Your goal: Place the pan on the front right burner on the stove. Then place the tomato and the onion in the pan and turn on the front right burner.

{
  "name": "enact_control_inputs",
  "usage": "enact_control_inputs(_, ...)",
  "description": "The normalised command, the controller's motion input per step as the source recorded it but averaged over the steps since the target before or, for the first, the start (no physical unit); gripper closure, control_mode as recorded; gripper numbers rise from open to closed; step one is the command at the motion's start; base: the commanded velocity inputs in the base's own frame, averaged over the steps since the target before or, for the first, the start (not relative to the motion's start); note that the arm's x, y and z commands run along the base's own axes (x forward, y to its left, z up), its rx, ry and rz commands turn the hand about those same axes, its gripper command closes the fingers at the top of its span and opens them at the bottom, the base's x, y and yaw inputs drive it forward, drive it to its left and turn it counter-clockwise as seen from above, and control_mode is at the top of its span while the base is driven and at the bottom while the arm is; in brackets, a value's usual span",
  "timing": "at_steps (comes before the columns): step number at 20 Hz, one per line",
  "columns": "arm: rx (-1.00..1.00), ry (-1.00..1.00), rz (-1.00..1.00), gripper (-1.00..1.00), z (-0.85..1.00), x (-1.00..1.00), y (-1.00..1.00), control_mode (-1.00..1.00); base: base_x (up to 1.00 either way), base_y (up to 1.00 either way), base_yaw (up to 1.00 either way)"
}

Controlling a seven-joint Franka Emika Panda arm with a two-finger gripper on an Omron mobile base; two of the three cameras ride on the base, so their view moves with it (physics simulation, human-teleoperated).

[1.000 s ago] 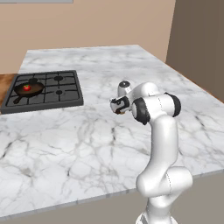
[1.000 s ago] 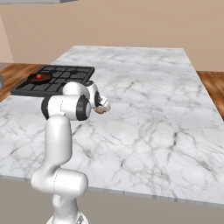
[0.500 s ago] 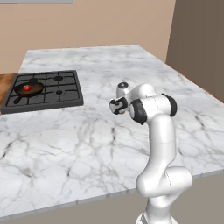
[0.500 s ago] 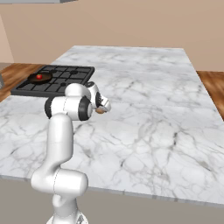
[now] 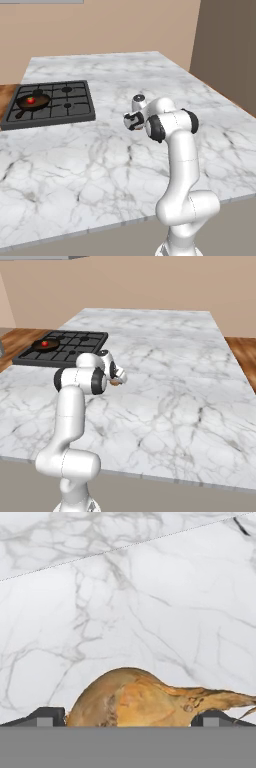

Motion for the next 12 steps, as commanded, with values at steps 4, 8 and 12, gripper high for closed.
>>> enact_control_inputs(4,0.0,0.0,-0.01,1.0,-0.04,0.03,0.06,-1.0,0.0,0.0,0.0)
enact_control_inputs(8,0.02,0.0,-0.03,1.0,-0.12,-0.01,-0.07,-1.0,0.0,0.0,0.0)
enact_control_inputs(12,0.05,-0.01,-0.05,1.0,-0.06,-0.03,-0.09,-1.0,0.0,0.0,0.0)
